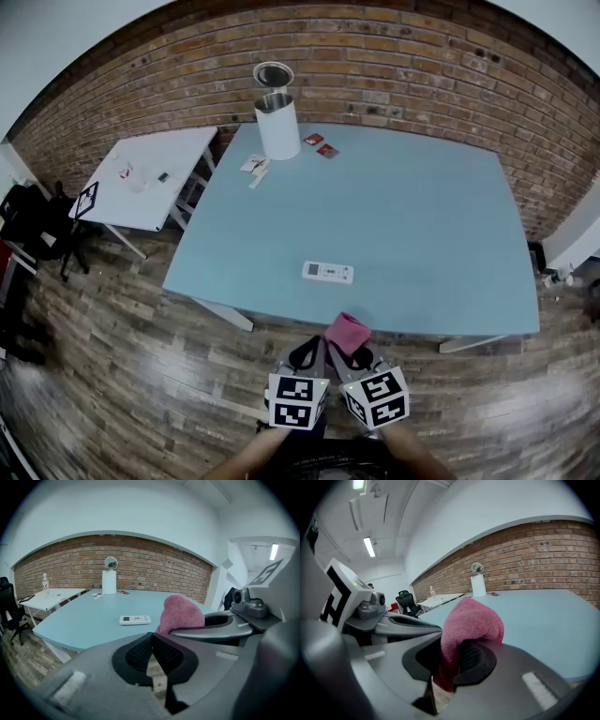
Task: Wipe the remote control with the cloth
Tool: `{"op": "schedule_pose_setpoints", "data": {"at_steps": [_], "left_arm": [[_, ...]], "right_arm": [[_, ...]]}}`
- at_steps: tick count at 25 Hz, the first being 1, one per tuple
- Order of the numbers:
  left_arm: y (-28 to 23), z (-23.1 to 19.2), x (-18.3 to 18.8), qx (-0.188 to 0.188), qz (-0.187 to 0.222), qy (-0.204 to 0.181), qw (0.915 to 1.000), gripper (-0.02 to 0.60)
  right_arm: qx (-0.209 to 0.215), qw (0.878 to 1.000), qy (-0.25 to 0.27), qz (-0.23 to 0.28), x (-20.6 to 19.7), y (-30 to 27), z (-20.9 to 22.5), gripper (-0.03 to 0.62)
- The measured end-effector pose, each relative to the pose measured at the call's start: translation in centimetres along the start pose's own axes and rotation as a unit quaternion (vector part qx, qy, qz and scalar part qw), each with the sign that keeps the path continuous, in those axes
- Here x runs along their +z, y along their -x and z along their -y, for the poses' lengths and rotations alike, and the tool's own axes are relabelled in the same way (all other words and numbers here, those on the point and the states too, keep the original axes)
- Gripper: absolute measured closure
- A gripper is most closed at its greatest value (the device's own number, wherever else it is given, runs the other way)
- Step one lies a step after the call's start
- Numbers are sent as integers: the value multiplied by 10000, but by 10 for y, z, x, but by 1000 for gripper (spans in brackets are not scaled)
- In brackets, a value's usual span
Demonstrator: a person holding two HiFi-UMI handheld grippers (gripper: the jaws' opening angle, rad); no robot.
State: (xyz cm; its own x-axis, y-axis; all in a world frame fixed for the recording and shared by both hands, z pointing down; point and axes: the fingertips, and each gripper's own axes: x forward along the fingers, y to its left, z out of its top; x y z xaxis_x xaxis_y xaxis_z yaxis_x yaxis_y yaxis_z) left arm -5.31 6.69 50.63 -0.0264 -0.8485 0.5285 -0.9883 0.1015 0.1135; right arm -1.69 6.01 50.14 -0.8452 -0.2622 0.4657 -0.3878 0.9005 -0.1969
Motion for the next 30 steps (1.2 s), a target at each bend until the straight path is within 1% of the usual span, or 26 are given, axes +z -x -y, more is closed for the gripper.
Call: {"op": "schedule_pose_setpoints", "data": {"at_steps": [6,8,12,14,16,18,20,21,22,26,27,28,30], "left_arm": [[-17,-34,9,-248,-106,-102,9996,581],[-24,-44,11,-356,-165,-218,9990,581],[-38,-58,18,-614,-125,-616,9961,580],[-45,-62,23,-760,-110,-907,9929,580],[-53,-63,27,-943,-104,-1221,9880,580],[-63,-63,29,-1161,-167,-1561,9808,580],[-72,-62,31,-1360,-281,-1957,9708,578],[-76,-62,33,-1431,-313,-2162,9653,575],[-82,-62,36,-1486,-332,-2356,9599,549],[-102,-59,48,-1670,-402,-2987,9388,543],[-107,-58,48,-1730,-436,-3141,9325,543],[-111,-55,48,-1802,-485,-3300,9254,528],[-121,-51,46,-1957,-616,-3643,9084,490]], "right_arm": [[-197,9998,-31,-56,17,-32,-2,531],[-293,9995,-50,-64,21,-39,-1,531],[-523,9985,-112,-109,25,-49,5,531],[-658,9977,-150,-96,29,-52,11,531],[-788,9966,-217,-66,33,-54,18,531],[-910,9954,-285,-36,36,-55,24,531],[-1007,9943,-335,-11,37,-55,29,531],[-1050,9939,-347,-3,37,-55,32,531],[-1091,9934,-353,2,38,-55,36,531],[-1187,9921,-408,12,40,-54,45,531],[-1190,9920,-416,13,39,-54,48,531],[-1194,9919,-422,12,39,-54,50,531],[-1209,9917,-443,13,38,-54,57,531]]}}
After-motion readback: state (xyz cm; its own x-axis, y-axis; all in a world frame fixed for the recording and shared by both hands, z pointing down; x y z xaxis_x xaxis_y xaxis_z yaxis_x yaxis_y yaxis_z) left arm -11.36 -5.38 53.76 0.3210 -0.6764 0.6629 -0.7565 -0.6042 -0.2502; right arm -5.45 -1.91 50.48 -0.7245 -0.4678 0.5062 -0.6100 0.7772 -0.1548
